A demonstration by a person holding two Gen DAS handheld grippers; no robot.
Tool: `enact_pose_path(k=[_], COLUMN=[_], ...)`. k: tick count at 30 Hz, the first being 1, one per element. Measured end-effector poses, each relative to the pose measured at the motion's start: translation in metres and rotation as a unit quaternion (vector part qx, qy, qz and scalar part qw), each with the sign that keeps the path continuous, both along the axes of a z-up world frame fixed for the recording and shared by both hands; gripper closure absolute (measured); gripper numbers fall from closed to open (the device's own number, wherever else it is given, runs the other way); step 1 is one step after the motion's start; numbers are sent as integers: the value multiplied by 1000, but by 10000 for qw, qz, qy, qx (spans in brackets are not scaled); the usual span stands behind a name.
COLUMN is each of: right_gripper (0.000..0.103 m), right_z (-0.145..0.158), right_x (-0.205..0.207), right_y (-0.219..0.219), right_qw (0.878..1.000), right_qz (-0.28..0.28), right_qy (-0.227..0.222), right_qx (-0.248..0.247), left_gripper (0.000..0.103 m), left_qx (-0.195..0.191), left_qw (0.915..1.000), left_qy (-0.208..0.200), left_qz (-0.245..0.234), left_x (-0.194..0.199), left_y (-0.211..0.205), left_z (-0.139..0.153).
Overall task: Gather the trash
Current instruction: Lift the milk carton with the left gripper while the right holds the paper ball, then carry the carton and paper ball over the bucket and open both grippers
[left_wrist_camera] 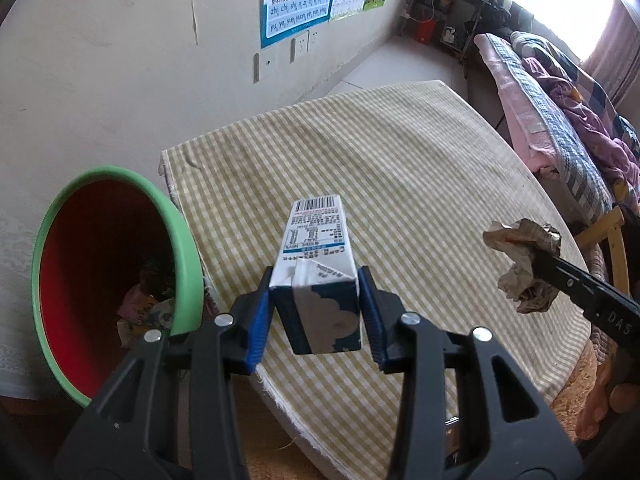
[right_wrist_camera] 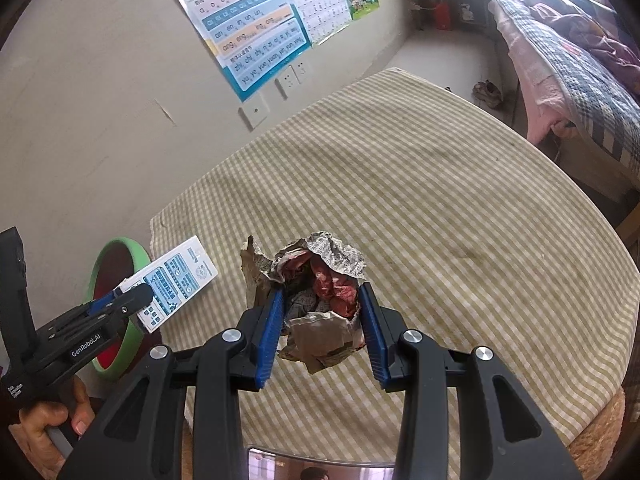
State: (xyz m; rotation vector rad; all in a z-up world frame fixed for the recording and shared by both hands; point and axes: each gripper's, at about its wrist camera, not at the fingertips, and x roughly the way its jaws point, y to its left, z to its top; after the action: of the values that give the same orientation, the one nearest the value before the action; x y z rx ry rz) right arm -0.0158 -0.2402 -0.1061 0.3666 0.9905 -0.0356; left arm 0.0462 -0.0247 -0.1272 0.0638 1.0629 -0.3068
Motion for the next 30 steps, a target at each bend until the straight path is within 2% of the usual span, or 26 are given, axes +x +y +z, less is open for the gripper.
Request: enact_pose_path(k=[30], right_gripper=[66], right_z=[15], right_x=[13], right_y=[28], right_qw=[9988], right_qz=[431], right_qy=[-148], right_qx=[-173], left_gripper=[64], left_qx=[-143], left_qw=[9986], left_qy=[-396], left_qz=[334], left_x=[0], left_y=[30], left_z=[32])
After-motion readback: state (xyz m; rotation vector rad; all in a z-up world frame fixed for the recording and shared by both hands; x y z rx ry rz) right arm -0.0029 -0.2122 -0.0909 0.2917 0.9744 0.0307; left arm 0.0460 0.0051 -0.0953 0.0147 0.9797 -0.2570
